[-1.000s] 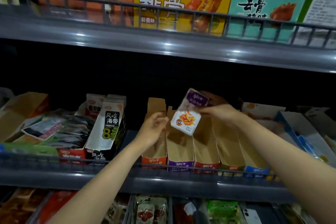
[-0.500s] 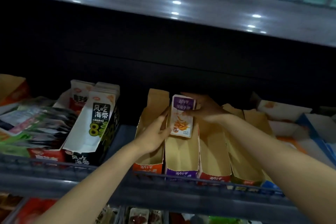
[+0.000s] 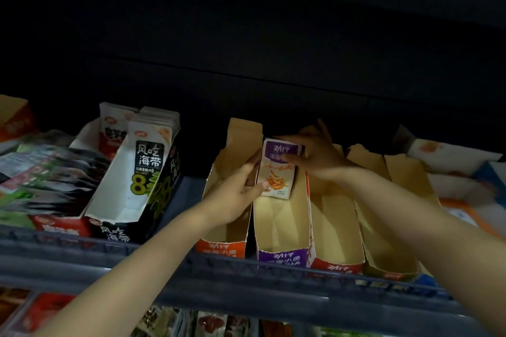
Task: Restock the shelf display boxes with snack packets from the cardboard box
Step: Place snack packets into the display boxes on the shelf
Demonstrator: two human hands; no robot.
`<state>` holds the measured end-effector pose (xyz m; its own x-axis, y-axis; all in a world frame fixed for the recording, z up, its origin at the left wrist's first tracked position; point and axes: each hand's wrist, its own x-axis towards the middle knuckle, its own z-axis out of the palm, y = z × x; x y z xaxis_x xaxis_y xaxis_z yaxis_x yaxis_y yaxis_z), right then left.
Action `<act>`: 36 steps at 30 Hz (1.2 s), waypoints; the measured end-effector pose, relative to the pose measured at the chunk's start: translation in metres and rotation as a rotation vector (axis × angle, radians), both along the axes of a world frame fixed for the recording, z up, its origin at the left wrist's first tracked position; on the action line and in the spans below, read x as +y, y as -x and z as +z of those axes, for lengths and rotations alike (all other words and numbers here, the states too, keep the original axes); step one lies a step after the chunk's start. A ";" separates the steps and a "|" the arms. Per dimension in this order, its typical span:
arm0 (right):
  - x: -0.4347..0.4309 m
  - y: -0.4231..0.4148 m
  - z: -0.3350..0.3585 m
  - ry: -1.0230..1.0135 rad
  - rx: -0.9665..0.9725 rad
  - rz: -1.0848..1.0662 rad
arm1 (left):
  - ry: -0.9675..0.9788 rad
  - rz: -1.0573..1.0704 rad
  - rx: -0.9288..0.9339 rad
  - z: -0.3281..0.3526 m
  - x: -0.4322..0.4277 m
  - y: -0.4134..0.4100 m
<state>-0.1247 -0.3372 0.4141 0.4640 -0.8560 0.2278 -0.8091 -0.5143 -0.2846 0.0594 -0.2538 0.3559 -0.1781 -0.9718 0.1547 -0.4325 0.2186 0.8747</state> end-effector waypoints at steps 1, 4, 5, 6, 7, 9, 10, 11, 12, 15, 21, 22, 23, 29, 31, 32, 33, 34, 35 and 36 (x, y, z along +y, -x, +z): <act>-0.001 0.001 0.001 0.000 0.008 0.002 | -0.005 0.003 -0.006 0.001 0.001 0.000; -0.002 0.000 0.002 -0.005 -0.011 0.041 | -0.011 0.004 -0.014 0.002 0.001 0.001; -0.006 0.000 0.001 -0.032 -0.044 0.072 | -0.012 0.003 -0.017 0.002 0.001 0.001; -0.008 0.001 -0.001 -0.095 -0.088 0.091 | -0.014 0.004 -0.022 0.002 0.001 0.001; -0.010 0.001 -0.002 -0.168 -0.141 0.100 | -0.019 0.007 -0.026 0.002 0.001 0.001; -0.013 0.001 -0.004 -0.206 -0.188 0.113 | -0.026 0.014 -0.025 0.002 0.001 0.002; -0.014 0.001 -0.005 -0.182 -0.188 0.119 | -0.027 0.016 -0.018 0.002 0.001 0.003; -0.016 0.001 -0.006 -0.149 -0.181 0.119 | -0.028 0.017 -0.011 0.002 0.001 0.003; -0.017 0.001 -0.006 -0.107 -0.156 0.117 | -0.030 0.018 -0.005 0.001 0.001 0.004; -0.022 0.003 -0.008 -0.019 -0.070 0.098 | -0.037 0.023 0.011 0.000 0.000 0.005; -0.023 0.001 -0.008 -0.116 -0.172 0.082 | -0.032 0.042 0.006 0.000 0.000 0.007; -0.023 0.001 -0.008 -0.118 -0.178 0.078 | -0.028 0.042 0.011 0.000 0.000 0.008; -0.024 0.001 -0.008 -0.122 -0.181 0.076 | -0.021 0.042 0.015 0.001 0.000 0.009; -0.013 0.002 -0.004 -0.161 -0.182 0.049 | -0.003 0.075 0.009 0.002 0.003 0.013; -0.006 0.004 0.000 -0.161 -0.183 0.018 | -0.010 0.082 0.019 0.005 0.005 0.013; 0.000 0.006 0.003 -0.153 -0.173 0.001 | -0.015 0.083 0.020 0.007 0.007 0.013; 0.007 0.008 0.007 -0.141 -0.166 -0.010 | -0.011 0.086 0.019 0.010 0.010 0.013; 0.014 0.011 0.011 -0.127 -0.160 -0.015 | -0.002 0.090 0.014 0.012 0.012 0.014; 0.022 0.014 0.017 -0.112 -0.157 -0.014 | 0.012 0.096 0.002 0.015 0.016 0.015; 0.030 0.018 0.020 -0.105 -0.149 -0.017 | 0.023 0.104 -0.016 0.019 0.021 0.016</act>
